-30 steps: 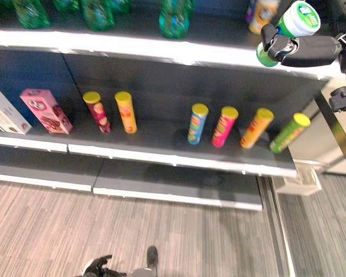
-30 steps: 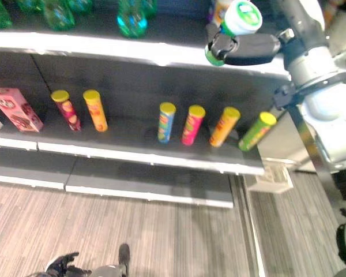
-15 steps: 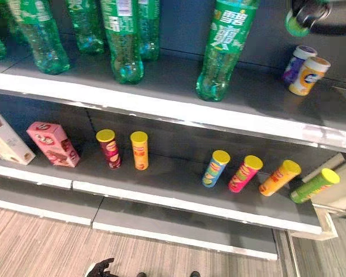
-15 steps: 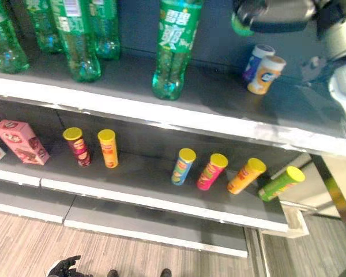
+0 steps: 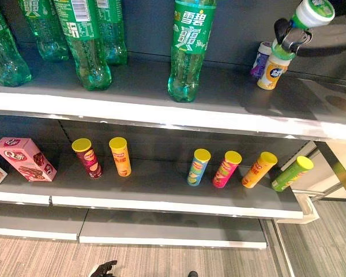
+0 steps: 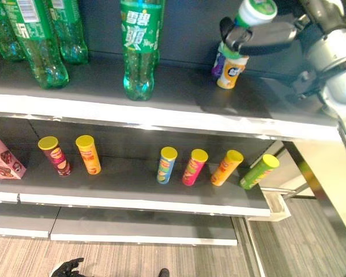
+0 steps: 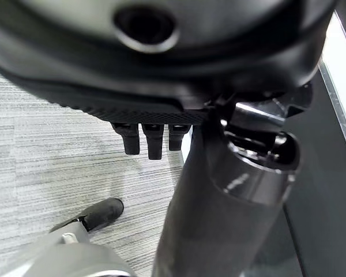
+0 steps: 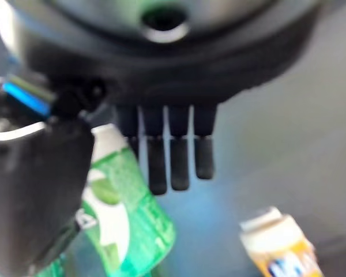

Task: Put the goods on the table back onto the shelves and tidy them up.

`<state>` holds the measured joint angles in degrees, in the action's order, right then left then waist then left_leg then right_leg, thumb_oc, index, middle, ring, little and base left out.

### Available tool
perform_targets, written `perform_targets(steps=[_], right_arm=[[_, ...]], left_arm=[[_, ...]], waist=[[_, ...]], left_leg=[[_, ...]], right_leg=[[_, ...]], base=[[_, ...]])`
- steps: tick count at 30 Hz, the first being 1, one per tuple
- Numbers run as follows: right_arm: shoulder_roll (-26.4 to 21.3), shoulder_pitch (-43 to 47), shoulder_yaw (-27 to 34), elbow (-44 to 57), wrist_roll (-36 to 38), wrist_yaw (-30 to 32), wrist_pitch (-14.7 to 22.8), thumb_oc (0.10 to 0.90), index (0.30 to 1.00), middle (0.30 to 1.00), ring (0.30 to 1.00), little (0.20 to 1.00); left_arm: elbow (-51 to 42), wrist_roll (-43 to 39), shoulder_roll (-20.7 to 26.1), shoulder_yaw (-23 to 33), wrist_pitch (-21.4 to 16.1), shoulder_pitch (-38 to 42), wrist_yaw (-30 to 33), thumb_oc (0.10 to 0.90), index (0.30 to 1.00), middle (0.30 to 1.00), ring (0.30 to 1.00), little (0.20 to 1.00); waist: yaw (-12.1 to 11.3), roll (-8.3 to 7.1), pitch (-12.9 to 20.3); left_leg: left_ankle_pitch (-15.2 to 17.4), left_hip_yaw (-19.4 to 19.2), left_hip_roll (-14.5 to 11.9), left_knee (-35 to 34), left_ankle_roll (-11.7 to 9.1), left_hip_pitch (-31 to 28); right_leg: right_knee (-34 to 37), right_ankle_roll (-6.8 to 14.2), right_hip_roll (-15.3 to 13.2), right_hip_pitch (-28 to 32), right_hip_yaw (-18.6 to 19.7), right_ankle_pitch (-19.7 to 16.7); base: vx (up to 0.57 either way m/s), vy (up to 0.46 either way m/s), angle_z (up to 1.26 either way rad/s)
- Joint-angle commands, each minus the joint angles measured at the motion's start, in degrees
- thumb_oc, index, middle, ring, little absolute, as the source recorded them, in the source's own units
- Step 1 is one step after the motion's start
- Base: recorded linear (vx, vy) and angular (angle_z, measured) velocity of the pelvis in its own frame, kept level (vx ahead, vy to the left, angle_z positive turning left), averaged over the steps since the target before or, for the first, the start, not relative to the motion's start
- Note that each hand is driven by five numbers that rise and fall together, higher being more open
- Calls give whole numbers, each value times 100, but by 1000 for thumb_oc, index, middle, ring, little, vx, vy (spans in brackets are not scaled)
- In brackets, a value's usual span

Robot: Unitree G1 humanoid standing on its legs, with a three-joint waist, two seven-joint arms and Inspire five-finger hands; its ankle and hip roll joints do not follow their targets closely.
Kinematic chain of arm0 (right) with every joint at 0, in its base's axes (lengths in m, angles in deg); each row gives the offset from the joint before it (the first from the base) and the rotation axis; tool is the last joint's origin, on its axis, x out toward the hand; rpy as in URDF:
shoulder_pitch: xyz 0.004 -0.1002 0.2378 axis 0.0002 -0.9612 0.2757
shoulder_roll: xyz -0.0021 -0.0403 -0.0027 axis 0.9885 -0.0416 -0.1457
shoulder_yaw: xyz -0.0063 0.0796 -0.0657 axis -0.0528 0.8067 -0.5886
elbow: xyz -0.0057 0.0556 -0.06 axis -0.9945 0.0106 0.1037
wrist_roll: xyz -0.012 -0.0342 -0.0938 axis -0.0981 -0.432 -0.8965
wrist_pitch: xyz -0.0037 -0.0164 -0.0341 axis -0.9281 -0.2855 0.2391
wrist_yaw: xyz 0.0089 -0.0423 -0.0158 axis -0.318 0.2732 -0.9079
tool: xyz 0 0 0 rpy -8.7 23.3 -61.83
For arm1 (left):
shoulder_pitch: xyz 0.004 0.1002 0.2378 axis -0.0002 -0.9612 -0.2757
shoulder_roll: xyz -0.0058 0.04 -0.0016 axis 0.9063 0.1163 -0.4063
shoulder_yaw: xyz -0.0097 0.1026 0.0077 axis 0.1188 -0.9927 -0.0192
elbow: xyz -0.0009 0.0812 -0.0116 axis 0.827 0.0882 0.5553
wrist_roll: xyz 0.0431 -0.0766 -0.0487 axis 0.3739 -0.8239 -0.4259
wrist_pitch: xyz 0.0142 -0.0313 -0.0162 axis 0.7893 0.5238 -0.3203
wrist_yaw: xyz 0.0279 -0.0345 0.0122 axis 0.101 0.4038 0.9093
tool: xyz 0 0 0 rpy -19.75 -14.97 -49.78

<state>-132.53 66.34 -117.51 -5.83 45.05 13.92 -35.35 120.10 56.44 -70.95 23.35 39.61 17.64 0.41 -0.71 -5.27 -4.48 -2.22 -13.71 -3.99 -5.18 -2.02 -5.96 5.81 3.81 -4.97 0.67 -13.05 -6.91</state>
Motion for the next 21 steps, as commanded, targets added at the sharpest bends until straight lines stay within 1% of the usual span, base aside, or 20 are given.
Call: perform_targets(steps=[1,5,7,16,21], right_arm=[[-593,377,28,-22,257,-29,169,400,300,300,300,300],[-603,135,60,72,99,-130,143,400,300,300,300,300],[-623,-136,208,77,24,-203,112,400,300,300,300,300],[-530,-453,449,-16,-148,-184,37,400,300,300,300,300],[-482,-606,579,-69,-179,-186,-3,400,300,300,300,300]], left_arm=[[111,141,274,-260,-187,109,-83,800,900,900,900,900],[136,245,273,-284,-206,130,-110,800,900,900,900,900],[104,259,283,-285,-226,142,-128,800,900,900,900,900],[99,276,269,-277,-208,128,-137,800,900,900,900,900],[114,275,286,-288,-206,131,-135,800,900,900,900,900]], waist=[[-134,-170,198],[-88,-164,190],[-75,-159,183],[-77,-151,156],[-98,-188,134]], left_leg=[[368,370,-247,18,-434,4],[386,328,-246,18,-437,-16],[385,329,-236,18,-437,-3],[390,348,-224,18,-428,24],[390,365,-211,18,-424,40]], right_leg=[[-81,694,-447,418,-54,428],[-81,697,-450,413,-43,422],[-81,695,-464,409,-53,412],[-81,698,-486,394,-81,401],[-81,706,-492,399,-105,397]], base=[[-12,-2,-8],[11,2,-13],[16,10,-5],[0,0,0],[0,0,0]])
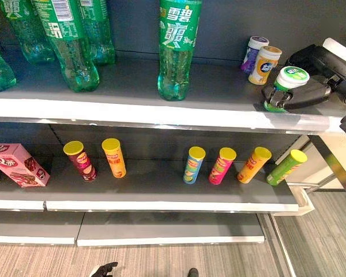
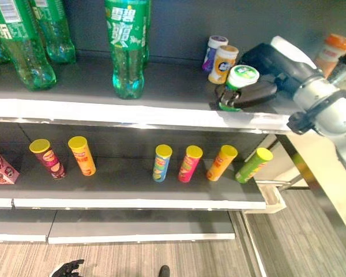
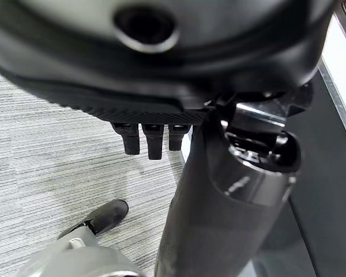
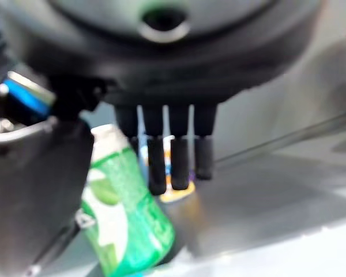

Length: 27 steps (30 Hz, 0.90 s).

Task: Put the goods on the table back onto the shelves and tidy them up.

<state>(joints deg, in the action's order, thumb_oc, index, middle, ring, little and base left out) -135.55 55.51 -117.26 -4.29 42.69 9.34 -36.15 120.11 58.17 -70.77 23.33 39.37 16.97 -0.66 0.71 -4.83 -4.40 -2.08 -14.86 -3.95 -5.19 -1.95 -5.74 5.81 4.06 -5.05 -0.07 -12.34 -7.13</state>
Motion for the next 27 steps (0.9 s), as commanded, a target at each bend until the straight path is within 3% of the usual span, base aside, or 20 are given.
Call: perform_targets(steps=[1,7,8,9,10,12,14,22,27], right_arm=[[-174,457,578,-220,55,273,73,400,300,300,300,300],[-185,434,568,-218,50,238,55,400,300,300,300,300],[-178,419,582,-221,52,241,57,453,380,380,380,380],[-176,407,596,-228,51,239,58,568,552,552,552,552],[-175,399,609,-229,57,239,57,631,646,646,646,646],[-170,353,658,-220,72,234,60,640,660,660,660,660],[-151,348,705,-242,91,258,76,722,782,782,782,782],[-147,296,818,-235,92,282,63,750,825,825,825,825],[-196,232,993,-232,165,323,90,800,900,900,900,900]], left_arm=[[110,100,273,-274,-180,196,-29,800,900,900,900,900],[64,90,284,-271,-177,184,-31,800,900,900,900,900],[59,93,285,-271,-177,178,-28,800,900,900,900,900],[55,98,280,-274,-176,170,-30,800,900,900,900,900],[55,100,279,-281,-178,170,-33,800,900,900,900,900],[46,99,281,-280,-175,171,-34,800,900,900,900,900],[32,106,285,-286,-181,182,-30,800,900,900,900,900],[-36,47,270,-297,-179,219,-15,800,900,900,900,900],[1,69,272,-302,-172,249,-6,800,900,900,900,900]], waist=[[-240,-237,122],[-252,-260,103],[-252,-259,102],[-251,-257,99],[-251,-259,96],[-247,-262,95],[-243,-261,96],[-231,-270,101],[-208,-282,100]], left_leg=[[375,480,-213,19,-432,22],[395,493,-211,19,-428,15],[398,491,-211,19,-428,10],[400,489,-209,19,-426,6],[401,489,-208,19,-426,2],[409,486,-209,19,-424,-10],[420,486,-207,19,-422,-23],[444,473,-202,19,-415,-53],[454,471,-208,19,-414,-67]], right_leg=[[-81,680,-485,472,-182,420],[-81,685,-501,485,-207,422],[-81,686,-501,487,-208,421],[-81,686,-503,487,-209,418],[-81,686,-502,489,-207,417],[-81,688,-505,494,-207,418],[-81,691,-507,504,-209,422],[-81,692,-508,521,-219,429],[-81,693,-513,530,-216,428]], base=[[0,0,0],[0,0,0],[0,0,0],[0,0,0],[0,0,0],[0,0,0],[0,0,0],[0,0,0],[0,0,0]])
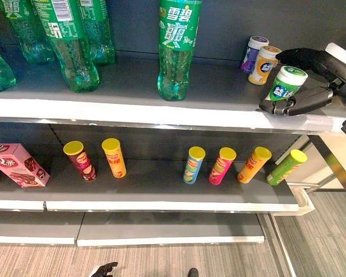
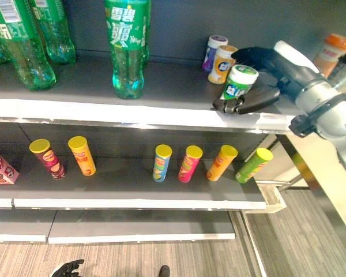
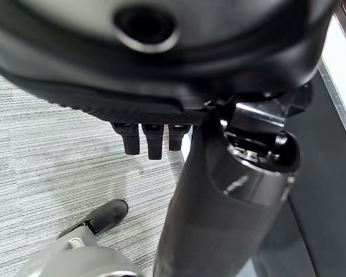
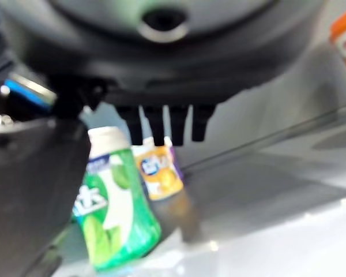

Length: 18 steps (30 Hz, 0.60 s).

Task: Put the goods on the table back onto the shelves and tidy them up.

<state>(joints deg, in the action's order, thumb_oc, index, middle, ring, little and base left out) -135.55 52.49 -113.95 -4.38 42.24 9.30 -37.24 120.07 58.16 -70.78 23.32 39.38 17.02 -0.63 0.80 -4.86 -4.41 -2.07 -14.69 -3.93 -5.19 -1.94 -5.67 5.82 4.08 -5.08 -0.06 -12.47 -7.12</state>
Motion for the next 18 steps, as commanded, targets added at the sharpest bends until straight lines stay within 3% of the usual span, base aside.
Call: perform_targets(steps=[1,11,15,18], right_arm=[[-203,489,736,-194,276,317,221,800,900,900,900,900],[-151,29,1627,-120,569,488,354,800,900,900,900,900],[-56,-680,2661,51,582,777,481,800,900,900,900,900],[115,-1565,3759,404,252,1136,571,800,900,900,900,900]], left_arm=[[28,89,273,-305,-174,245,-7,800,900,900,900,900],[16,109,254,-272,-173,235,-20,800,900,900,900,900],[-5,78,204,-177,-165,247,20,800,900,900,900,900],[30,125,162,-76,-161,278,92,800,900,900,900,900]], waist=[[-205,-278,102],[-162,-258,138],[-76,-206,151],[4,-184,135]], left_leg=[[461,452,-205,19,-415,-79],[501,429,-201,19,-401,-109],[518,431,-192,19,-382,-104],[540,421,-173,19,-349,-90]], right_leg=[[-82,694,-509,528,-196,424],[-82,697,-510,535,-175,439],[-82,711,-514,522,-169,432],[-82,732,-537,482,-137,399]], base=[[0,0,0],[0,0,0],[4,10,3],[5,33,0]])
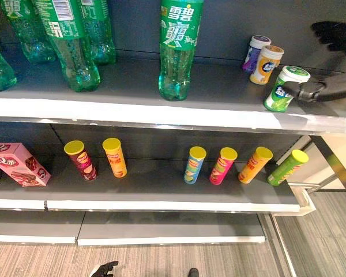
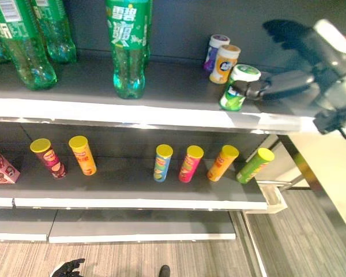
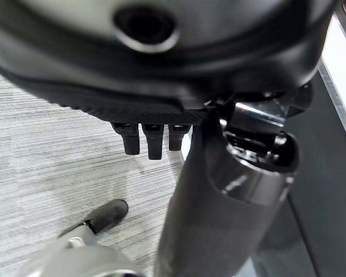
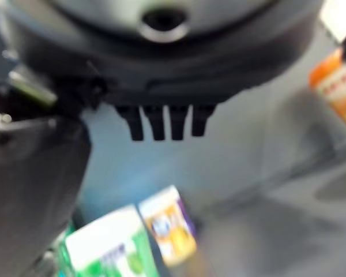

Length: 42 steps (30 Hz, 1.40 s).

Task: Put the goods on the table back onto the shelves and tidy them up.

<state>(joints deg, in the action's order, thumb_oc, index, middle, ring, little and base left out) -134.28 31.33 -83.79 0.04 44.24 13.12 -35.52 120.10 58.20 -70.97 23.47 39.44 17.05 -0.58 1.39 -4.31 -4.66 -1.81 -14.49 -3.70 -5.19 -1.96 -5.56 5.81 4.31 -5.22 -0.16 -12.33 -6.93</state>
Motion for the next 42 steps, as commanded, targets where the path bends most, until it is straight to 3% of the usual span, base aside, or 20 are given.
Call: perform_targets(steps=[1,3,7,8,9,12,15,18,19,23,25,27,30,32,34,37,39,40,41,42], right_arm=[[105,227,1153,165,-58,873,425,800,900,900,900,900],[467,-631,2142,661,-463,1160,442,800,900,900,900,900],[904,-1695,3287,1082,-964,1545,374,800,900,900,900,900],[910,-1722,3313,1091,-963,1544,372,800,900,900,900,900],[1030,-1721,3231,1062,-1063,1649,289,800,900,900,900,900],[1042,-1710,3047,907,-1164,1596,168,800,900,900,900,900],[972,-1627,2977,889,-1179,1597,183,800,900,900,900,900],[843,-1388,2771,962,-1130,1443,161,800,900,900,900,900],[776,-1292,2630,990,-1189,1314,104,800,900,900,900,900],[643,-1269,2580,978,-1264,1254,-5,800,900,900,900,900],[565,-1153,2493,1029,-1207,1202,-2,800,900,900,900,900],[439,-1045,2427,1016,-1095,1156,50,800,900,900,900,900],[213,-1089,2596,1000,-813,1197,208,800,900,900,900,900],[168,-1165,2721,989,-755,1241,261,800,900,900,900,900],[217,-1324,2965,1049,-676,1317,293,800,900,900,900,900],[184,-895,2567,1102,-709,1367,373,800,900,900,900,900],[140,-518,2262,1053,-674,1394,433,800,900,900,900,900],[135,-472,2222,1040,-675,1395,435,800,900,900,900,900],[176,-288,2052,986,-654,1426,466,800,900,900,900,900],[214,-181,1920,940,-680,1422,474,800,900,900,900,900]], left_arm=[[47,141,168,-66,-164,285,107,800,900,900,900,900],[32,205,150,7,-157,283,135,800,900,900,900,900],[-89,337,232,-20,-162,326,145,800,900,900,900,900],[-90,337,236,-28,-161,329,144,800,900,900,900,900],[-336,150,358,-3,-156,403,185,800,900,900,900,900],[-375,33,467,125,-120,417,197,800,900,900,900,900],[-317,34,512,188,-78,396,206,800,900,900,900,900],[-291,-80,596,290,-37,299,195,800,900,900,900,900],[-260,-110,592,348,-48,227,190,800,900,900,900,900],[-296,-164,669,439,-76,186,191,800,900,900,900,900],[-287,-262,697,550,-100,166,225,800,900,900,900,900],[-276,-308,691,621,-132,142,243,800,900,900,900,900],[-317,-419,610,652,-131,184,247,800,900,900,900,900],[-351,-436,573,634,-138,213,254,800,900,900,900,900],[-421,-468,492,579,-114,299,284,800,900,900,900,900],[-516,-527,451,471,-189,376,281,800,900,900,900,900],[-482,-479,401,377,-209,385,287,800,900,900,900,900],[-479,-478,396,385,-212,387,288,800,900,900,900,900],[-418,-456,342,331,-215,387,275,800,900,900,900,900],[-354,-434,318,280,-220,378,271,800,900,900,900,900]], waist=[[-25,-231,156],[47,-232,150],[192,-276,42],[179,-279,43],[286,-348,-244],[319,-437,-333],[226,-392,-326],[-26,-325,-235],[-150,-370,-134],[-269,-532,16],[-336,-601,98],[-356,-552,78],[-261,-377,-23],[-235,-293,-96],[-222,-196,-246],[-327,-346,-387],[-345,-378,-367],[-334,-384,-363],[-360,-359,-343],[-407,-326,-331]], left_leg=[[525,397,-190,19,-332,-96],[561,372,-152,19,-281,-78],[614,257,-49,19,-146,-15],[614,252,-48,19,-145,-13],[594,42,-112,19,-81,61],[479,-183,-232,19,-72,189],[390,-357,-419,19,-106,295],[220,-675,-657,19,-171,516],[112,-830,-779,52,-237,600],[-67,-1046,-1059,128,-458,675],[-155,-1134,-1299,114,-717,551],[-353,-1189,-1586,116,-887,490],[-956,-1113,-2087,185,-1089,605],[-1106,-1033,-2242,241,-1129,648],[-1601,-875,-2406,485,-1172,908],[-742,172,-1550,812,-832,1131],[-265,429,-980,865,-662,1106],[-277,426,-964,871,-645,1125],[-57,559,-514,847,-507,1134],[77,781,-319,737,-457,1077]], right_leg=[[-81,720,-530,482,-138,373],[-81,756,-554,421,-91,337],[-81,859,-635,177,173,85],[-81,860,-636,173,179,84],[-283,957,-605,-200,319,-279],[-357,1016,-575,-446,387,-434],[-423,962,-683,-398,220,-343],[-720,913,-1206,-22,-343,-255],[-842,1010,-1580,152,-504,-656],[-534,1069,-1687,377,-523,-1060],[-143,1069,-1435,445,-611,-596],[-99,1069,-1189,442,-689,72],[-81,785,-590,470,-694,592],[-81,675,-397,552,-717,766],[-81,524,-201,664,-759,933],[-81,413,-182,576,-634,857],[-81,393,-175,512,-526,787],[-81,399,-192,496,-525,771],[-81,376,-139,439,-437,729],[-81,372,-64,407,-359,740]], base=[[-2,46,0],[-3,81,-2],[-37,106,-21],[-228,121,-48],[-204,32,-51],[-210,-45,-114],[-180,-95,-89],[-205,-160,-65],[-99,-329,-80],[-71,-386,-59],[-25,-451,-60],[-6,-410,-93],[-65,-391,-18],[-53,-287,11],[-119,-375,6],[-121,-240,-8],[-35,-98,-63],[-10,-41,-51],[3,-12,-45],[26,-27,-11]])
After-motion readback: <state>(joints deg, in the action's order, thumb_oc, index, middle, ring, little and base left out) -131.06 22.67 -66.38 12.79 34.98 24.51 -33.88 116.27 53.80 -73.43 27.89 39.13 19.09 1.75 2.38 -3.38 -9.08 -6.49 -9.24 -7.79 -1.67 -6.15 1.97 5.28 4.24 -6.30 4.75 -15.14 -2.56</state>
